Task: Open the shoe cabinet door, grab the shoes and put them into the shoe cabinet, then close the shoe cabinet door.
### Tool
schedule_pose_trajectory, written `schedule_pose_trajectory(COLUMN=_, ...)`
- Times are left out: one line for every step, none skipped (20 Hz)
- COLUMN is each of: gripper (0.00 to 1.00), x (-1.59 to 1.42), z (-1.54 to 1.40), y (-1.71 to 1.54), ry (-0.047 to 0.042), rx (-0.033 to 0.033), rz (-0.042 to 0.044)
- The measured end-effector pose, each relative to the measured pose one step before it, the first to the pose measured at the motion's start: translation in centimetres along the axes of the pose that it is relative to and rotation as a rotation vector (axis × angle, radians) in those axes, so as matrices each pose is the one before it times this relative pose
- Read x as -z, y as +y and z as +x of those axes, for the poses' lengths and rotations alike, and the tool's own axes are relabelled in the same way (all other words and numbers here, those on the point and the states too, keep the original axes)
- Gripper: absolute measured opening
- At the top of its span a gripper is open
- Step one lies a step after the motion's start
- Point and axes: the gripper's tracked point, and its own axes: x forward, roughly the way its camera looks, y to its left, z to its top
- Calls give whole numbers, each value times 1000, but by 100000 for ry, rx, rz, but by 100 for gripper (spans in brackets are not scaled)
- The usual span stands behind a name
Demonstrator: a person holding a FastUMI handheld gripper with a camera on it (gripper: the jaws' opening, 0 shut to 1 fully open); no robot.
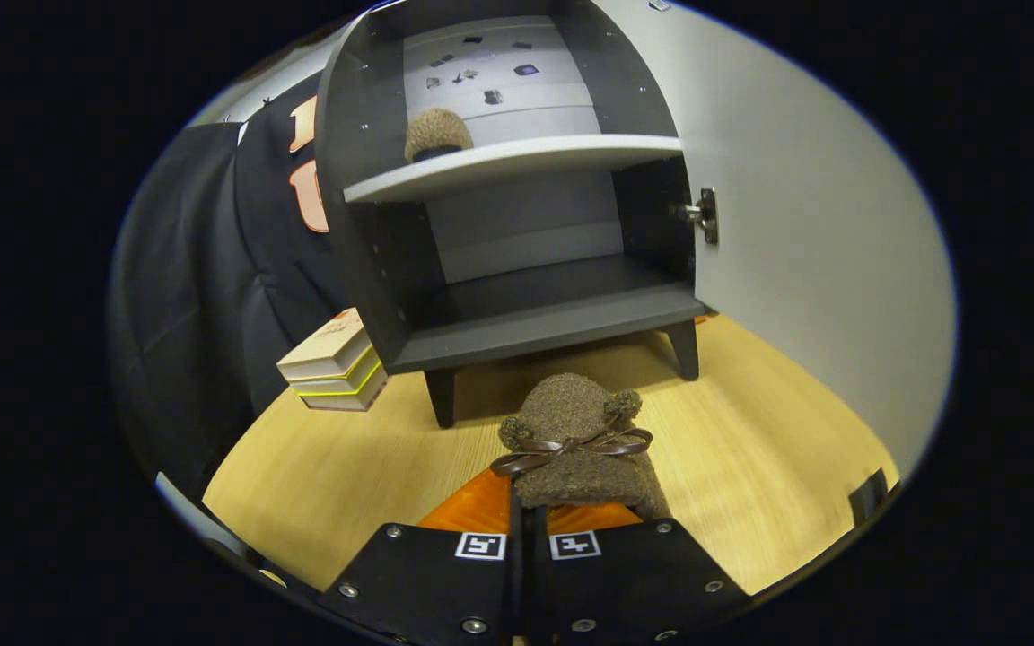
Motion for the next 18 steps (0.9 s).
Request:
schedule_pose_trajectory(gripper=4, x=-1178, z=-890, y=263, ry=-545, rx=-305, rz=-564)
schedule_pose_trajectory(gripper=4, x=-1079, z=-705, y=307, ry=52, rx=-173, rz=-914)
schedule_pose_trajectory(gripper=4, x=-1319, z=-768, y=160, ry=-376, rx=107, rz=-984)
schedule_pose_trajectory(gripper=4, x=-1241, z=-724, y=141, ry=-33, rx=-26, rz=-603)
schedule_pose_trajectory(gripper=4, x=-1408, z=-655, y=95, ry=-324, rx=-32, rz=-204)
schedule_pose_trajectory(gripper=4, x=-1296, z=-485, y=71, ry=-341, rx=197, rz=-101)
schedule_pose_trajectory(gripper=4, x=-1278, z=-426, y=28, ry=-441, rx=570, rz=-493)
schedule_pose_trajectory(gripper=4, x=-1248, z=-343, y=-63, ry=-590, rx=1055, rz=-961)
schedule_pose_trajectory(gripper=4, x=-1372, z=-294, y=-43, ry=-584, rx=1214, rz=-1328)
schedule_pose_trajectory(gripper=4, x=-1394, z=-296, y=-56, ry=-1107, rx=1222, rz=-1259)
schedule_pose_trajectory(gripper=4, x=-1564, z=-113, y=27, ry=-1981, rx=917, rz=-730)
schedule_pose_trajectory(gripper=4, x=-1287, z=-103, y=61, ry=-1495, rx=729, rz=-636)
schedule_pose_trajectory(gripper=4, x=-1267, z=179, y=-174, ry=-1252, rx=975, rz=-431)
schedule_pose_trajectory(gripper=4, x=-1130, z=213, y=-103, ry=-1223, rx=723, rz=-750)
schedule_pose_trajectory(gripper=4, x=-1159, z=331, y=-52, ry=-1128, rx=327, rz=-927)
schedule_pose_trajectory(gripper=4, x=-882, z=397, y=40, ry=-442, rx=-94, rz=-849)
schedule_pose_trajectory(gripper=4, x=-944, z=484, y=-27, ry=-310, rx=-602, rz=-539)
schedule_pose_trajectory(gripper=4, x=-927, z=634, y=0, ry=-12, rx=-834, rz=-556)
